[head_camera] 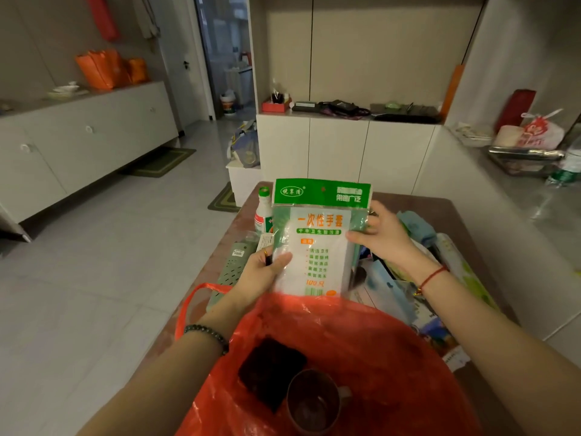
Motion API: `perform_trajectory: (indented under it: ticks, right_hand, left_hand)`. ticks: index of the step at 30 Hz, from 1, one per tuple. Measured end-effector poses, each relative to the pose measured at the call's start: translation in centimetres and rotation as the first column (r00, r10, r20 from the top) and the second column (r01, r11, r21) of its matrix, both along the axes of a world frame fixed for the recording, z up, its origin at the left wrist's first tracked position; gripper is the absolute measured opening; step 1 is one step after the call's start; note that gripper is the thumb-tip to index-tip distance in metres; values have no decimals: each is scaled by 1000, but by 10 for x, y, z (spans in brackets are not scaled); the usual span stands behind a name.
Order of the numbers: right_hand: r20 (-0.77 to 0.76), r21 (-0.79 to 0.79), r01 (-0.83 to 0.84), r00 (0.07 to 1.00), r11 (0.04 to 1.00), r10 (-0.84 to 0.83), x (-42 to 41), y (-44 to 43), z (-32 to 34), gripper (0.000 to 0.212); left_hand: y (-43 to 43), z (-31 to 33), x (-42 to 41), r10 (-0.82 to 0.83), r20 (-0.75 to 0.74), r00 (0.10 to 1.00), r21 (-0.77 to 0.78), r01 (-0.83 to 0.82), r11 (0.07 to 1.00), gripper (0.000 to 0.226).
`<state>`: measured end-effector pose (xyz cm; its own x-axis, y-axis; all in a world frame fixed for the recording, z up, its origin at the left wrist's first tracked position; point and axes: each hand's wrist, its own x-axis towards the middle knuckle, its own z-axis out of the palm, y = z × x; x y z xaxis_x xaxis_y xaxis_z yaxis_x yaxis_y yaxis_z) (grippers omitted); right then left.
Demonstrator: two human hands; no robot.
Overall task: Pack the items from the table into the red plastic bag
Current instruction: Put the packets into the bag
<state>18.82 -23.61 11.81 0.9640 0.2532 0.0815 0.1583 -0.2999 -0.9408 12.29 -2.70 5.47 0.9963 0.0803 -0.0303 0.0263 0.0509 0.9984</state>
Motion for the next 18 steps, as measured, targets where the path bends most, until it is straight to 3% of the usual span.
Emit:
perform_trajectory:
  ticks: [3,6,10,13,16,18]
  right_hand:
    - [50,137,25,998,990,-32,-2,9,3,27]
    - [75,311,179,974,934,-212,0,10,6,21]
    - [-103,609,410,889,678,-445,6,-15,16,14]
    - [-321,723,510,846,466,-426,7,-32,16,19]
    - [-468,626,588,808,512,-357,0,-21,1,29]
    - [-510,605,577,810,549,-289,-7,-5,-11,14]
  left_hand:
    - [-2,2,3,25,4,1000,-108,-25,994,14]
    - [-2,8,7,91,1,996,-195,-89,977,16]
    - [14,7,11,198,-30,980,-371,-195,908,23]
    - [18,11,9,154,-14,988,-589,-132,797,28]
    - [2,14,8,107,-10,994,-768,-76,636,49]
    - [-17,19,0,57,-31,998,-781,-60,622,50]
